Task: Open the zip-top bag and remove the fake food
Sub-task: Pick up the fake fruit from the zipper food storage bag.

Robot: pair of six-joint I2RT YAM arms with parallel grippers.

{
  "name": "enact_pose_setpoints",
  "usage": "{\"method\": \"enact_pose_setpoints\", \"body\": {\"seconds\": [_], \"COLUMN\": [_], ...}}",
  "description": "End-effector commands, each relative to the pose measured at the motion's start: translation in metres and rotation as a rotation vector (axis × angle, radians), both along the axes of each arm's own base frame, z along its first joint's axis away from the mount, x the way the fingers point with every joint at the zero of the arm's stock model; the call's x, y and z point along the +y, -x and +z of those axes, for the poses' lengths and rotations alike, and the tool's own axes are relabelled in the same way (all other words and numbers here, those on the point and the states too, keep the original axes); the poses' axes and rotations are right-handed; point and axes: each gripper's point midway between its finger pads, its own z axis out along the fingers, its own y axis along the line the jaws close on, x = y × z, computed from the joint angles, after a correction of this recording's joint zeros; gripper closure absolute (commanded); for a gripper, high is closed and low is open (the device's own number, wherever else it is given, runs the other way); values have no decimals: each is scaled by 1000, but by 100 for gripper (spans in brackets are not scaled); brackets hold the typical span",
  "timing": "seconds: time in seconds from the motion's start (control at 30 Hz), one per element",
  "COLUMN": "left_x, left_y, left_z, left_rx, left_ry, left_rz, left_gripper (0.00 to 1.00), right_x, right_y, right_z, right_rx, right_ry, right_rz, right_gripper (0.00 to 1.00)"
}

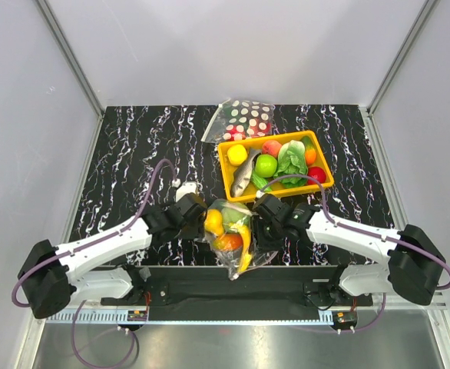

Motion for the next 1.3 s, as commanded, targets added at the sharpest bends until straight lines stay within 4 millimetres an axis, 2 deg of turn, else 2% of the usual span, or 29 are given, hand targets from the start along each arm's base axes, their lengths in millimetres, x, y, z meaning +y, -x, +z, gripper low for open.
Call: {"method": "enact_pose_setpoints", "body": {"seconds": [0.0, 0.03, 0.07, 0.1, 0.17, 0.23, 0.33, 0.37, 0.4, 0.43, 0.47, 0.53, 0.57, 0.73, 0.77, 0.87, 1.1, 1.2, 1.23, 1.27], "left_x": [-21, -24, -28, -27, -39, -63, -101, -111, -120, -128, -133, -142, -144, -154, -153, -152, -166, -166, -166, -167], "left_y": [-22, -23, -26, -27, -24, -14, 8, 13, 20, 29, 32, 40, 41, 49, 51, 53, 64, 68, 69, 71], "left_z": [53, 66, 84, 100, 126, 137, 126, 110, 107, 101, 86, 78, 69, 54, 46, 35, 25, 15, 13, 11], "left_rx": [-156, -190, -230, -276, -324, -330, -263, -224, -202, -177, -142, -112, -91, -34, -14, 8, 49, 79, 86, 93], "left_ry": [115, 133, 158, 169, 218, 284, 344, 318, 322, 313, 281, 274, 257, 223, 194, 142, 156, 124, 116, 112], "left_rz": [-23, -38, -43, -48, -99, -212, -376, -410, -458, -495, -510, -536, -537, -548, -549, -535, -538, -531, -535, -537], "left_gripper": [33, 29, 20, 19, 18, 17, 21, 21, 23, 26, 27, 30, 31, 34, 34, 28, 29, 39, 58, 67], "right_x": [12, 11, 10, 8, 5, 1, -2, -4, -5, -5, -6, -8, -9, -13, -14, -15, -17, -18, -18, -18], "right_y": [-6, -6, -5, -6, -6, -6, -7, -6, -6, -5, -4, -3, -2, 1, 2, 3, 5, 4, 4, 4], "right_z": [13, 15, 15, 16, 19, 19, 20, 19, 17, 17, 17, 17, 15, 16, 14, 15, 15, 15, 16, 16], "right_rx": [-38, -42, -44, -51, -59, -66, -70, -67, -64, -66, -63, -62, -60, -58, -54, -54, -54, -57, -59, -62], "right_ry": [-47, -49, -47, -45, -45, -34, -25, -22, -18, -16, -16, -20, -16, -20, -15, -22, -24, -24, -28, -31], "right_rz": [17, 13, 11, 4, -5, -18, -32, -36, -38, -40, -44, -47, -50, -58, -59, -62, -62, -66, -66, -66], "right_gripper": [53, 53, 53, 52, 52, 51, 50, 50, 50, 49, 49, 49, 49, 48, 48, 48, 47, 47, 47, 47]}}
